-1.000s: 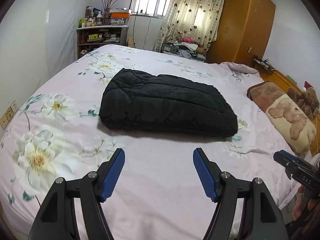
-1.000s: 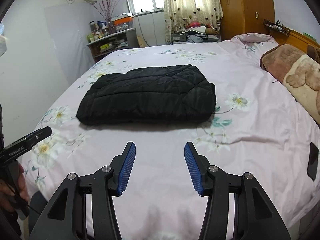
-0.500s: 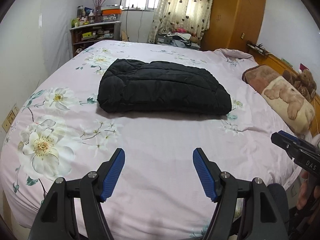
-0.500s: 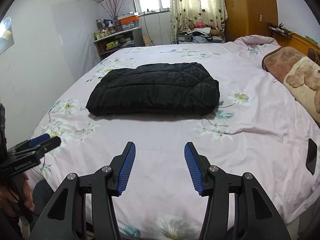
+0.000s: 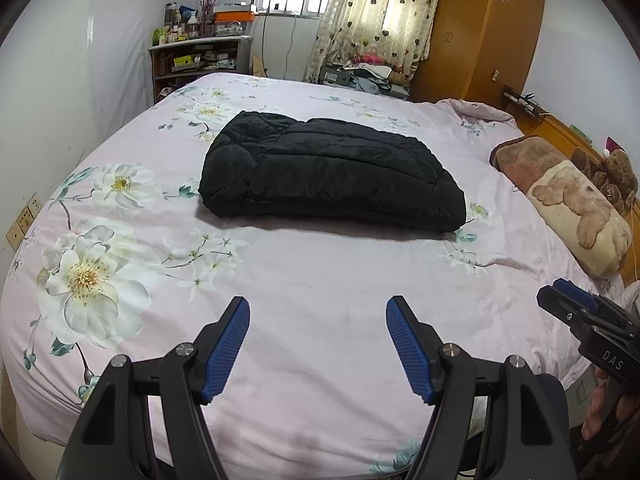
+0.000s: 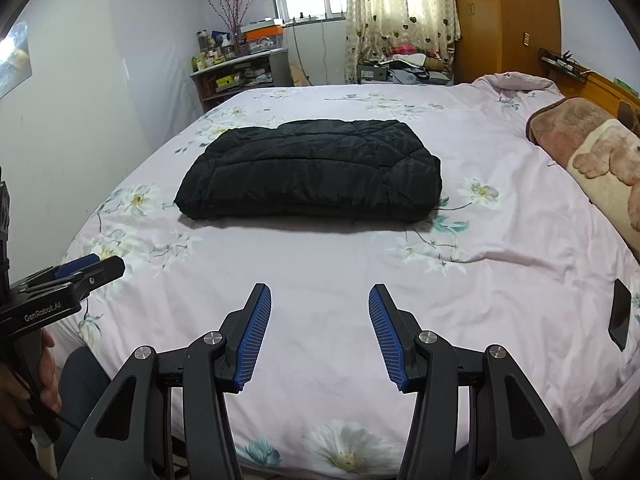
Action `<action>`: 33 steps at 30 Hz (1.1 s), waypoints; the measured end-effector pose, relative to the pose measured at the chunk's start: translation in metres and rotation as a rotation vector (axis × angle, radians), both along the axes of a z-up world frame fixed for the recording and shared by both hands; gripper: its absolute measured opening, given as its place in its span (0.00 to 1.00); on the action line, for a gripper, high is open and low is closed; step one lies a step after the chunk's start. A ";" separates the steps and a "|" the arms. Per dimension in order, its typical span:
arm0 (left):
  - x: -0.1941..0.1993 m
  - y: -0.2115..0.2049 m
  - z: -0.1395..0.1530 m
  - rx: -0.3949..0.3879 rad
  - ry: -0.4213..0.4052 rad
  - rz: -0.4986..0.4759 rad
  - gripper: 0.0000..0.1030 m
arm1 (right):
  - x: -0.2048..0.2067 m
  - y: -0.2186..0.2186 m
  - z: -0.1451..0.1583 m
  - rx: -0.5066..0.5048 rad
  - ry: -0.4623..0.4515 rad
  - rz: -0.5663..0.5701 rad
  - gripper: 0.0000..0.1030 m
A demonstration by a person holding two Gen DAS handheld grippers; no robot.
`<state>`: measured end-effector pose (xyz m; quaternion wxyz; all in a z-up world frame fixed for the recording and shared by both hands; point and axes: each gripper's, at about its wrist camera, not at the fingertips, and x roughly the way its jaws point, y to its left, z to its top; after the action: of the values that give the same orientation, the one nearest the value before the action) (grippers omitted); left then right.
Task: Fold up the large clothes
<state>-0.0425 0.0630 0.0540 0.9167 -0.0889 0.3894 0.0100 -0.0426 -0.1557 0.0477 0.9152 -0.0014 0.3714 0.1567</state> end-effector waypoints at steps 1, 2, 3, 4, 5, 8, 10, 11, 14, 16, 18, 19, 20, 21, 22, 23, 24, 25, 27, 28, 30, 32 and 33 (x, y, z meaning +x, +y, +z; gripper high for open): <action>0.000 0.000 -0.001 0.004 0.003 0.003 0.73 | 0.000 0.001 0.000 -0.002 0.000 0.002 0.50; 0.000 0.000 -0.001 0.007 0.003 0.004 0.73 | 0.000 0.001 0.000 -0.003 0.000 0.003 0.50; 0.001 -0.001 -0.001 0.014 0.001 0.004 0.74 | 0.000 0.002 -0.001 -0.005 0.001 0.003 0.50; 0.001 -0.001 -0.001 0.022 -0.001 0.005 0.75 | 0.001 0.003 -0.001 -0.007 0.003 0.005 0.50; 0.001 -0.001 0.000 0.031 -0.003 0.006 0.76 | 0.001 0.003 -0.001 -0.008 0.004 0.006 0.50; 0.001 -0.001 0.000 0.040 -0.004 0.008 0.76 | 0.002 0.006 -0.002 -0.010 0.007 0.010 0.50; 0.001 -0.002 0.000 0.055 -0.001 0.010 0.76 | 0.002 0.006 -0.002 -0.009 0.010 0.011 0.50; 0.001 -0.002 0.001 0.058 -0.001 0.007 0.76 | 0.002 0.007 -0.002 -0.010 0.010 0.013 0.50; 0.001 -0.003 0.002 0.067 -0.006 0.004 0.76 | 0.002 0.008 -0.002 -0.011 0.010 0.016 0.50; 0.000 -0.004 0.004 0.074 -0.009 0.003 0.76 | 0.001 0.008 -0.002 -0.012 0.010 0.016 0.50; 0.000 -0.004 0.004 0.076 -0.009 0.000 0.76 | 0.001 0.008 -0.002 -0.011 0.011 0.018 0.50; 0.000 -0.004 0.004 0.074 -0.008 0.000 0.76 | 0.001 0.009 -0.002 -0.012 0.010 0.017 0.50; 0.000 -0.003 0.004 0.071 -0.008 0.001 0.76 | 0.001 0.009 -0.002 -0.012 0.010 0.016 0.50; 0.000 -0.003 0.004 0.072 -0.008 0.002 0.76 | 0.001 0.009 -0.002 -0.013 0.011 0.016 0.50; 0.000 -0.003 0.005 0.073 -0.008 0.002 0.76 | 0.001 0.009 -0.002 -0.012 0.010 0.017 0.50; 0.000 -0.003 0.005 0.073 -0.009 -0.001 0.76 | 0.001 0.009 -0.002 -0.013 0.009 0.017 0.50; -0.001 -0.003 0.005 0.072 -0.011 -0.004 0.76 | 0.001 0.009 -0.002 -0.013 0.010 0.016 0.50; -0.001 -0.003 0.006 0.070 -0.013 -0.006 0.76 | 0.001 0.009 -0.002 -0.012 0.010 0.017 0.50; -0.001 -0.003 0.006 0.071 -0.013 -0.008 0.76 | 0.001 0.009 -0.002 -0.014 0.009 0.016 0.50; -0.002 -0.003 0.006 0.071 -0.014 -0.009 0.76 | 0.001 0.009 -0.002 -0.014 0.010 0.016 0.50; -0.002 -0.003 0.007 0.065 -0.016 -0.013 0.76 | 0.001 0.009 -0.002 -0.013 0.009 0.017 0.50; -0.002 -0.003 0.007 0.056 -0.015 -0.017 0.76 | 0.000 0.010 -0.002 -0.014 0.010 0.015 0.50; -0.002 -0.003 0.007 0.052 -0.016 -0.018 0.76 | 0.000 0.010 -0.002 -0.013 0.009 0.015 0.50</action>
<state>-0.0443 0.0602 0.0612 0.9218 -0.0617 0.3826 0.0112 -0.0422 -0.1461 0.0460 0.9122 -0.0093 0.3766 0.1611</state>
